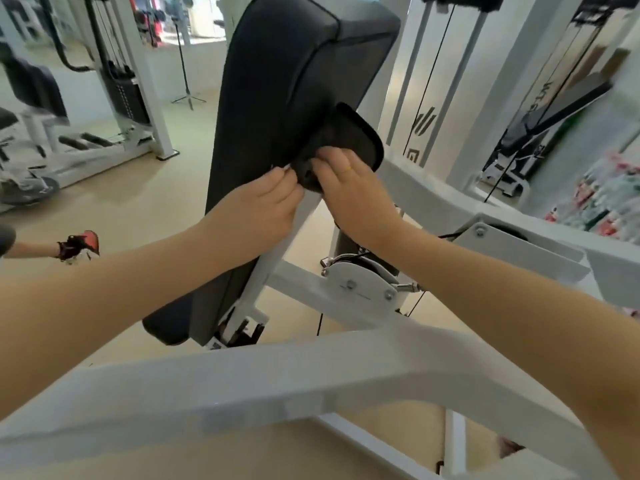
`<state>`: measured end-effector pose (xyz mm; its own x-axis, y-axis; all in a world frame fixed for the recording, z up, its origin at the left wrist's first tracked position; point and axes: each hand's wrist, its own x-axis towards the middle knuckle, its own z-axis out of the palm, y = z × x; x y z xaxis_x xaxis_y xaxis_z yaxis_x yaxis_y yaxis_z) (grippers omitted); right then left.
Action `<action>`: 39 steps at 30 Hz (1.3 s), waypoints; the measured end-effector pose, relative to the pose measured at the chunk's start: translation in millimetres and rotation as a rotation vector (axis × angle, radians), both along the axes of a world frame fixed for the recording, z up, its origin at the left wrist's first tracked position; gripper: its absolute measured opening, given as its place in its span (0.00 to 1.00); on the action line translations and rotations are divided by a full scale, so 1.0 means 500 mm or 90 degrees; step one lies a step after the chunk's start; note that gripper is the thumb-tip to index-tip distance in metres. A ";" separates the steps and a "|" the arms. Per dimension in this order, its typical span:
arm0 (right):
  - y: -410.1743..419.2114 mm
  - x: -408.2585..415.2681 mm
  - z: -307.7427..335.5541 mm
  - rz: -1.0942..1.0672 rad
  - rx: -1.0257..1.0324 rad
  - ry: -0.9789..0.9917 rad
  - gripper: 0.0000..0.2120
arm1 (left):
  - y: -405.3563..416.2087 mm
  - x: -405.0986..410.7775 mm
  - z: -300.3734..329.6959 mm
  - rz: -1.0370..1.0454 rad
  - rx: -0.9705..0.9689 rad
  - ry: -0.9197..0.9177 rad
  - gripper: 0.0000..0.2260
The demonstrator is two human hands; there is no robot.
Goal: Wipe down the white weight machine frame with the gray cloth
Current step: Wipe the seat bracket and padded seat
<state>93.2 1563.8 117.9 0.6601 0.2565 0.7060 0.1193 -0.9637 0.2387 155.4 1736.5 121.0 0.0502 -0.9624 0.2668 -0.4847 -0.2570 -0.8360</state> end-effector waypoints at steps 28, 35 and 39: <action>-0.045 0.025 -0.006 0.222 0.523 0.066 0.19 | -0.028 -0.017 0.007 -0.088 -0.127 0.137 0.18; -0.048 0.013 -0.017 0.269 0.970 0.137 0.23 | -0.046 -0.027 0.008 -0.081 -0.151 0.189 0.19; -0.047 0.031 -0.080 0.162 1.005 0.242 0.24 | -0.053 -0.034 -0.009 -0.085 -0.178 0.221 0.19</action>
<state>108.9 1540.2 77.7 0.9021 -0.3941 0.1756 0.1215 -0.1585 -0.9799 138.4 1709.9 116.5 0.0633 -0.8602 0.5059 -0.7679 -0.3658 -0.5259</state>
